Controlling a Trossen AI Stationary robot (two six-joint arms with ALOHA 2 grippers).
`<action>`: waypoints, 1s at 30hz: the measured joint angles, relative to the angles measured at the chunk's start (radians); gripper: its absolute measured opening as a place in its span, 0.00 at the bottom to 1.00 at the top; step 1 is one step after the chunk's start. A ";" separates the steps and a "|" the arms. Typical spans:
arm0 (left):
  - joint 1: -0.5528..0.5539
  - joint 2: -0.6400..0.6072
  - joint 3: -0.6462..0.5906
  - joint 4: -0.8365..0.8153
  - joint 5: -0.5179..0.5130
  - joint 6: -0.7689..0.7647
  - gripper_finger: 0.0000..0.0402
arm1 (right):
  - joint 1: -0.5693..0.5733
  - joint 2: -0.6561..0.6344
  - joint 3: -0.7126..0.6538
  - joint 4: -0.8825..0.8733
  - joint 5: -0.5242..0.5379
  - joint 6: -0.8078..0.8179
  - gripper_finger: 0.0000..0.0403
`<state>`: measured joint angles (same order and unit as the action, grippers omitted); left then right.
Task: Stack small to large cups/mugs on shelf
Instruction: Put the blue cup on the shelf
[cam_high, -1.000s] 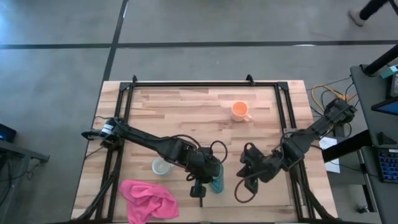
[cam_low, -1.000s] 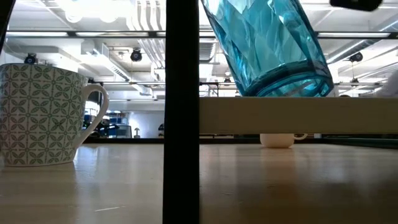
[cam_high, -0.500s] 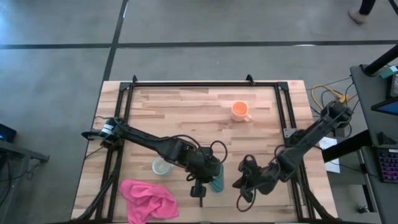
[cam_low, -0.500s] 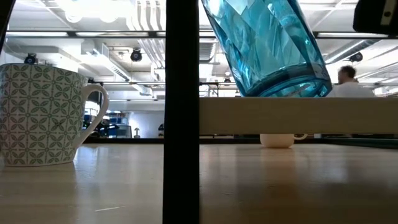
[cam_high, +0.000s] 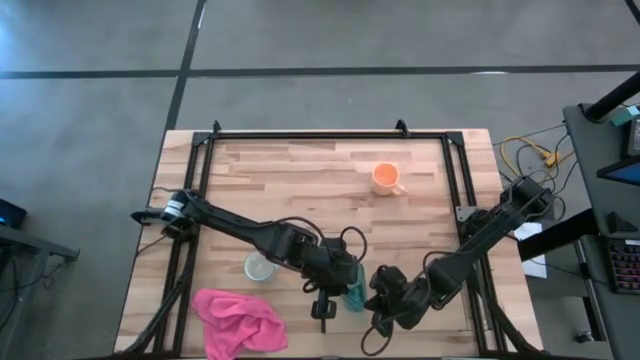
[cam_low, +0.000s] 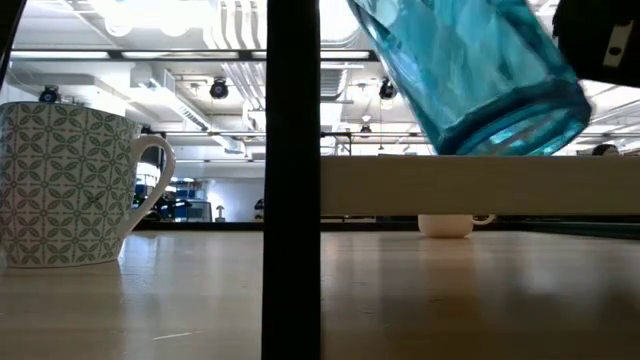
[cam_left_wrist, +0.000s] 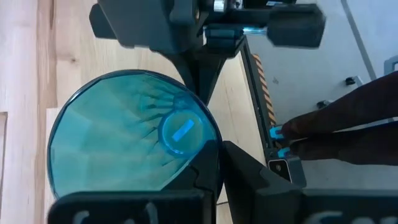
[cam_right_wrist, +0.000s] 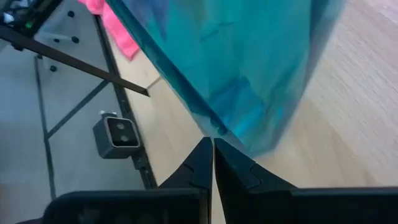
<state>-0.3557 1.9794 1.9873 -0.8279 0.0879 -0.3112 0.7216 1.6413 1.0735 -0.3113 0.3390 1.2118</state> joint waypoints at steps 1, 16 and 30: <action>0.000 0.004 0.000 0.000 0.000 -0.001 0.00 | 0.000 0.001 0.000 -0.002 0.003 0.000 0.02; -0.005 0.011 -0.001 0.073 0.001 -0.025 0.09 | -0.009 0.002 -0.003 -0.015 0.018 -0.007 0.02; -0.016 0.011 -0.009 0.095 0.011 -0.027 0.10 | -0.011 0.018 -0.003 -0.014 0.029 0.007 0.02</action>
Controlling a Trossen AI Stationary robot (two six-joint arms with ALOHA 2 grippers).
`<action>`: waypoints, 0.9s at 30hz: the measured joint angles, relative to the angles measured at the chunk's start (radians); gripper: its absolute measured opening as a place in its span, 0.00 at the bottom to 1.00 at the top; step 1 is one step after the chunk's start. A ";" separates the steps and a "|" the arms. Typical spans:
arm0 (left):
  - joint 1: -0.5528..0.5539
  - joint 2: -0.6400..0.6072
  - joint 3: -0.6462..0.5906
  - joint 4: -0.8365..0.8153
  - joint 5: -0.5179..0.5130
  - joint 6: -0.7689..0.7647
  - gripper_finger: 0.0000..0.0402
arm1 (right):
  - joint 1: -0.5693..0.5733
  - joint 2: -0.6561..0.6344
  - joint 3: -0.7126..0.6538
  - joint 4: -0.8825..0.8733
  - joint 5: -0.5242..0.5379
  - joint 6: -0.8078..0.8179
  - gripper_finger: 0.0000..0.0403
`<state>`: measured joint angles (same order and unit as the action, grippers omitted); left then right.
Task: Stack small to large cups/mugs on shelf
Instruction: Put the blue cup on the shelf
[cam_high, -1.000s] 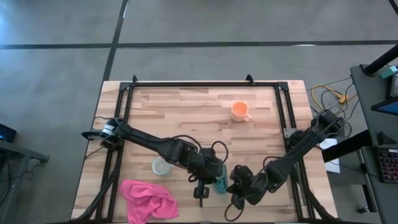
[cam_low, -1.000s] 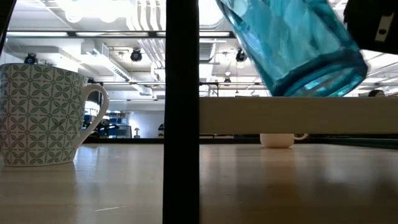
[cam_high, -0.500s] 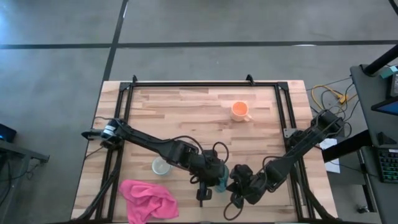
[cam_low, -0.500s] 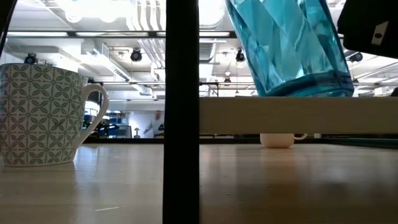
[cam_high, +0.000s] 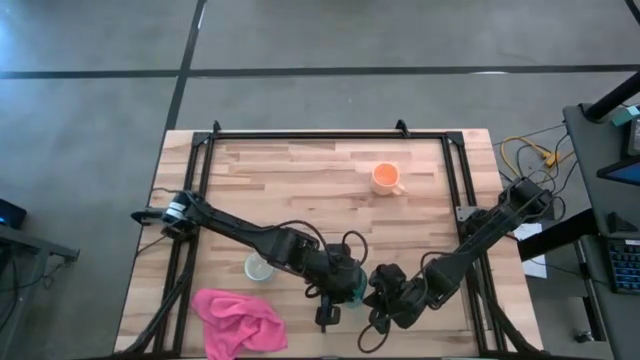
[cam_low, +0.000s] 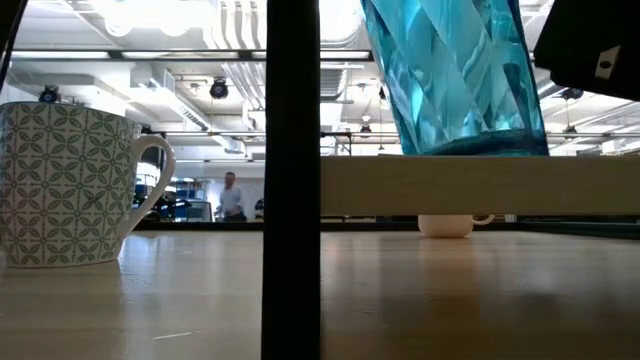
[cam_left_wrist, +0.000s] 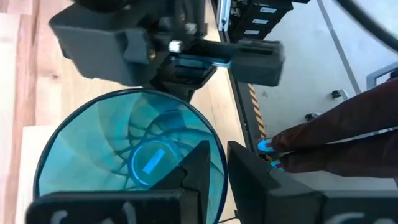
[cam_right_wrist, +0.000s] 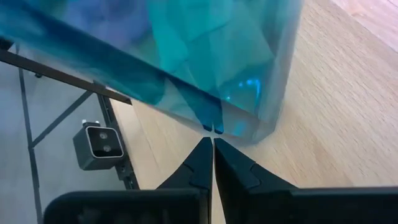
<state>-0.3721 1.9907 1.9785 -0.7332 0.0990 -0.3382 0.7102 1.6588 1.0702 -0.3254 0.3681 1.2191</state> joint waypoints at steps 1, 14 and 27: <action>-0.001 0.000 0.000 0.001 0.000 0.000 0.10 | 0.000 0.004 0.000 0.002 0.000 0.001 0.02; -0.004 0.000 0.000 0.027 0.001 0.000 0.10 | 0.000 0.008 0.000 -0.013 -0.001 0.037 0.02; -0.003 0.000 0.002 0.025 0.001 0.002 0.10 | 0.022 0.000 0.000 -0.038 -0.009 0.089 0.02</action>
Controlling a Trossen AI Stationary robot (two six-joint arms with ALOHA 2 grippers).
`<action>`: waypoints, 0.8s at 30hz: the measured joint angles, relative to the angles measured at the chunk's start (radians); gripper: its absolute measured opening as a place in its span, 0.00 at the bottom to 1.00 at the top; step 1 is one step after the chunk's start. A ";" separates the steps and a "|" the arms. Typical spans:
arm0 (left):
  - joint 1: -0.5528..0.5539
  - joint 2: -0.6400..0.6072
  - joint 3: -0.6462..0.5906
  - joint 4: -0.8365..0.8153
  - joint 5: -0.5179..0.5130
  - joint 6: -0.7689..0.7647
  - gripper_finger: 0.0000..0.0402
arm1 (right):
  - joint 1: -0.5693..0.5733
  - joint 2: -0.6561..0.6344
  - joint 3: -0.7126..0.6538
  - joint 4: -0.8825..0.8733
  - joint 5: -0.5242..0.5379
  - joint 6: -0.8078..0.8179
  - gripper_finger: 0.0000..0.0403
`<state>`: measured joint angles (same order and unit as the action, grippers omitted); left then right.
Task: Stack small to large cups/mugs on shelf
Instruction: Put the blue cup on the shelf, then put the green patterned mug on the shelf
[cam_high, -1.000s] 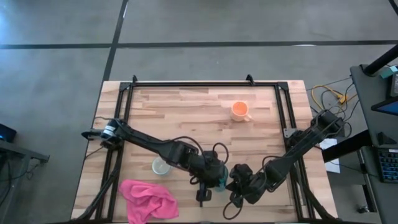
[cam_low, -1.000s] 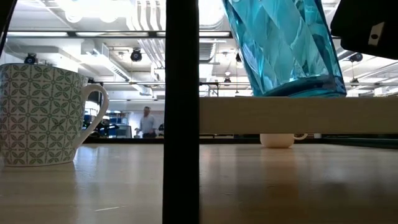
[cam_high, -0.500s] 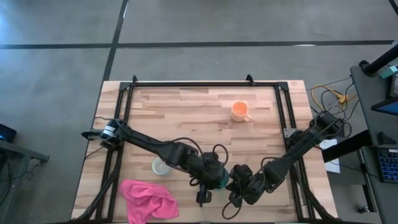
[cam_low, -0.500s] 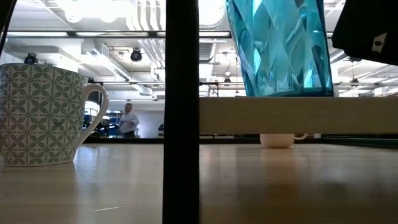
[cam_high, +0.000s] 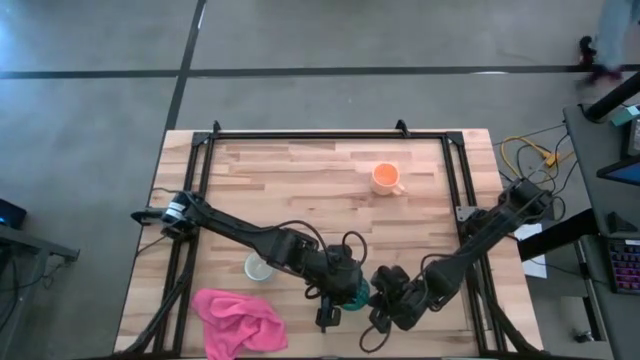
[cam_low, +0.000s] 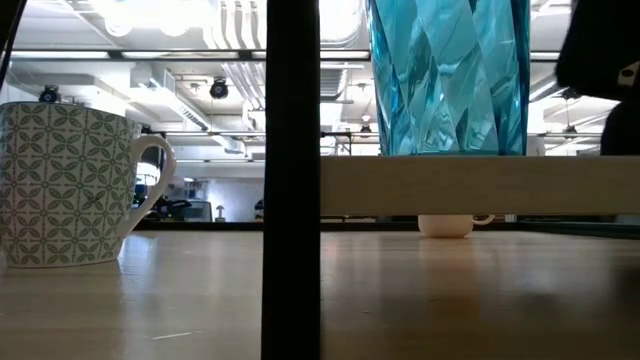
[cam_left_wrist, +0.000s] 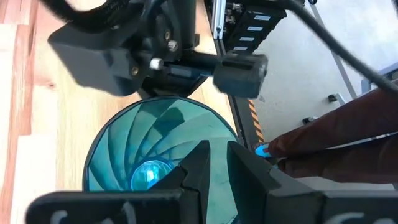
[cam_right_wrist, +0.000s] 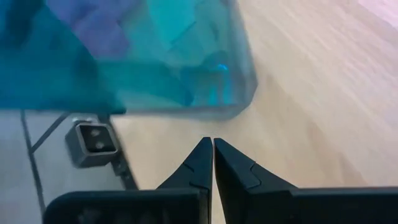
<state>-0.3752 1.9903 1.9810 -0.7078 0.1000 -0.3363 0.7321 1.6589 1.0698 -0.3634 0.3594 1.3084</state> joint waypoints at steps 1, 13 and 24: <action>0.000 0.000 0.000 0.000 0.000 0.000 0.10 | 0.006 -0.006 0.001 -0.001 0.000 0.001 0.02; 0.000 -0.038 0.054 -0.094 0.000 0.002 0.10 | 0.036 -0.107 0.169 -0.280 0.001 -0.088 0.02; -0.002 -0.180 0.062 -0.461 -0.030 -0.104 0.10 | 0.035 -0.139 0.330 -0.407 0.008 -0.265 0.02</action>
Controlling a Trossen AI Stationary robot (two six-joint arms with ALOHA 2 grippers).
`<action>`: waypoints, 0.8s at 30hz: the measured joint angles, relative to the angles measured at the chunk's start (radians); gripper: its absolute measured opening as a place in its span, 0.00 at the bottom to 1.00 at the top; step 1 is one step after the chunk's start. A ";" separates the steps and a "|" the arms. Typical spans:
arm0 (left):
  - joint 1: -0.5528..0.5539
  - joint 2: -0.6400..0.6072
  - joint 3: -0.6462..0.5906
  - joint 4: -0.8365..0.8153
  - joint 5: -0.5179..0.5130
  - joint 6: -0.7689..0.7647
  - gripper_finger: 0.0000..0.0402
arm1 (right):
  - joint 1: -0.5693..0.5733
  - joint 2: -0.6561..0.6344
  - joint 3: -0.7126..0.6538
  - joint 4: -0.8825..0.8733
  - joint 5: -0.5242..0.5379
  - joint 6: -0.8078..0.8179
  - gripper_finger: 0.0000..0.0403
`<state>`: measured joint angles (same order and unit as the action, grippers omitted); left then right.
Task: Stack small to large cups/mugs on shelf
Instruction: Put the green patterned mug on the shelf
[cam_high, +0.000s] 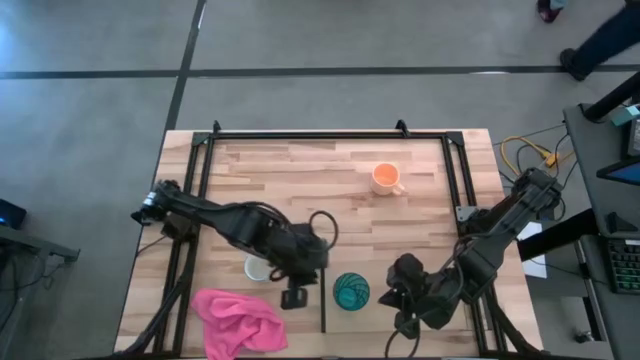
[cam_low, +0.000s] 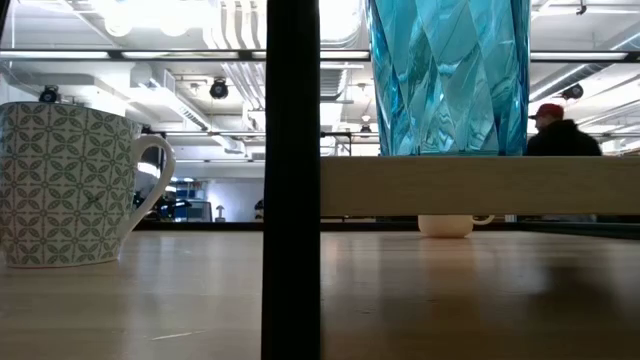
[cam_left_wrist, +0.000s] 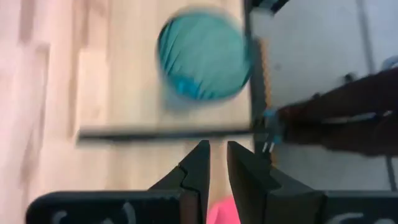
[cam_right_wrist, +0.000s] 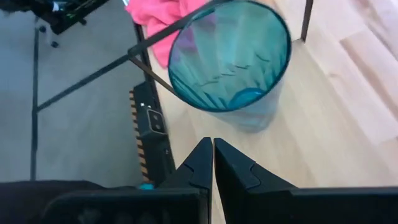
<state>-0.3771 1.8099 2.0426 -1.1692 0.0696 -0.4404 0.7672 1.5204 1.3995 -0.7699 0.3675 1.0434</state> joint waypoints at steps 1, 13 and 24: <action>0.000 -0.010 -0.001 -0.039 -0.001 0.000 0.10 | -0.001 0.000 0.013 -0.007 -0.001 -0.018 0.02; -0.003 -0.049 -0.002 -0.327 0.011 -0.062 0.10 | -0.053 0.000 0.116 -0.057 -0.034 -0.251 0.11; -0.003 -0.056 -0.065 -0.402 0.026 -0.271 0.10 | -0.110 -0.005 0.120 -0.065 -0.028 -0.298 0.24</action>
<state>-0.3805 1.7541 1.9776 -1.5711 0.0953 -0.7118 0.6569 1.5156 1.5193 -0.8349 0.3391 0.7452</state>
